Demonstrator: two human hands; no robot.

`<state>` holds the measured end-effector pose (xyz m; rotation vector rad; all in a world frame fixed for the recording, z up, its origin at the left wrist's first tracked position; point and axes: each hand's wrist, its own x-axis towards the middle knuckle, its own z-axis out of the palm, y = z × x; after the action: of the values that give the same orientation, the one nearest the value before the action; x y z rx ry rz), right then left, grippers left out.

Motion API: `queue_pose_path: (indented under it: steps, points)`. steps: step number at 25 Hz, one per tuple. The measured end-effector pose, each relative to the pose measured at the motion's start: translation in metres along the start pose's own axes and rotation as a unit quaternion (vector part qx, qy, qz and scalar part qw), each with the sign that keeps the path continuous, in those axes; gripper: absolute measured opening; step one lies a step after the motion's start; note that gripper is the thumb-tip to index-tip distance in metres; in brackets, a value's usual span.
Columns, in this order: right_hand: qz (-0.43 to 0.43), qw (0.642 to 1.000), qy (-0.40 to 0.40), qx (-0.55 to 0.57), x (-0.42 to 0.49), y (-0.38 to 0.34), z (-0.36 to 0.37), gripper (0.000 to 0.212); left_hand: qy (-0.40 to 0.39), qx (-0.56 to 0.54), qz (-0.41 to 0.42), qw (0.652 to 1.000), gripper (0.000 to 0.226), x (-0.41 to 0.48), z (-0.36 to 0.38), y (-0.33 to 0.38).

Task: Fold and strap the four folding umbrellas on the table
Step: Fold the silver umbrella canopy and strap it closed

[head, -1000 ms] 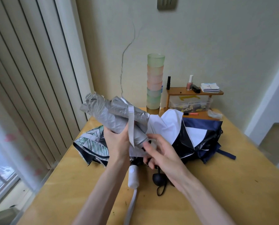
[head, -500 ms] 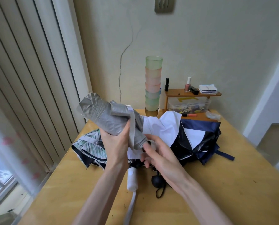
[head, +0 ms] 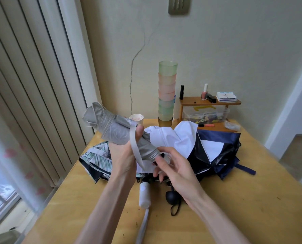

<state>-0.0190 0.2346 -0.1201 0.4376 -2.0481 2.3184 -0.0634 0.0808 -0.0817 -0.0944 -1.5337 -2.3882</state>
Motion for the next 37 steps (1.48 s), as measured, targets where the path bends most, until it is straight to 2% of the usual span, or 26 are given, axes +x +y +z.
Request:
queue_pose_path:
  steps: [1,3,4,6,7,9,11,14,16,17,19,22,24,29,31,33,35,37]
  points:
    - [0.004,1.0,0.008,0.006,0.001,0.0,-0.001,0.032,-0.012,-0.009,0.001,1.0,0.075,-0.001,0.0,0.0]
    - [0.041,0.998,0.019,0.048,0.001,-0.002,-0.005,0.046,-0.044,-0.028,0.049,0.997,0.03,-0.004,0.0,0.003]
    - [0.061,0.996,0.016,0.066,0.001,-0.002,-0.007,0.05,-0.057,-0.014,0.062,0.996,0.024,-0.008,0.003,0.005]
    - [0.065,0.995,-0.001,0.076,0.002,-0.001,-0.01,0.052,-0.061,0.017,0.025,0.998,0.015,-0.003,0.003,0.001]
    - [0.051,0.997,-0.004,0.066,0.002,0.001,-0.01,0.049,-0.039,0.013,-0.005,0.999,0.014,-0.002,0.004,0.001]
    - [0.02,0.999,0.003,0.028,0.004,0.003,-0.008,0.035,-0.006,0.007,-0.008,1.0,0.055,0.002,0.002,-0.001]
    - [0.026,0.999,0.01,0.029,0.003,0.002,-0.007,0.031,-0.003,0.002,0.029,1.0,0.047,-0.001,0.002,0.002]
    - [0.094,0.992,0.012,0.084,0.003,-0.001,-0.011,0.036,-0.09,-0.009,0.045,0.995,0.023,-0.012,0.006,0.008]
    - [0.127,0.987,0.005,0.095,0.001,-0.003,-0.013,0.039,-0.115,-0.009,0.041,0.992,0.023,-0.015,0.007,0.008]
    - [0.121,0.988,-0.001,0.099,0.002,-0.001,-0.013,0.04,-0.101,-0.002,0.026,0.995,0.025,-0.015,0.008,0.01]
    - [0.077,0.993,-0.005,0.088,0.003,0.003,-0.013,0.036,-0.064,-0.001,0.01,0.998,0.021,-0.014,0.007,0.009]
    - [0.042,0.998,-0.003,0.047,0.003,0.003,-0.012,0.029,-0.075,-0.02,0.013,0.997,0.012,-0.012,0.005,0.008]
    - [0.06,0.996,-0.01,0.059,0.001,-0.001,-0.011,0.03,-0.105,-0.034,0.018,0.994,0.01,-0.011,0.004,0.01]
    - [0.169,0.976,-0.024,0.136,-0.002,-0.014,-0.016,0.035,-0.178,-0.063,-0.03,0.982,0.019,-0.016,0.001,0.013]
    - [0.17,0.973,-0.027,0.154,-0.001,-0.014,-0.017,0.031,-0.162,-0.057,-0.032,0.985,0.015,-0.018,0.003,0.013]
    - [0.129,0.98,-0.023,0.148,0.001,-0.01,-0.018,0.035,-0.116,-0.039,-0.014,0.992,0.012,-0.016,0.005,0.012]
    - [0.082,0.989,-0.006,0.123,0.003,-0.008,-0.017,0.045,-0.081,-0.028,-0.001,0.996,0.017,-0.013,0.006,0.01]
    - [0.069,0.993,0.008,0.098,0.003,-0.007,-0.015,0.045,-0.073,-0.015,0.008,0.997,0.024,-0.013,0.005,0.009]
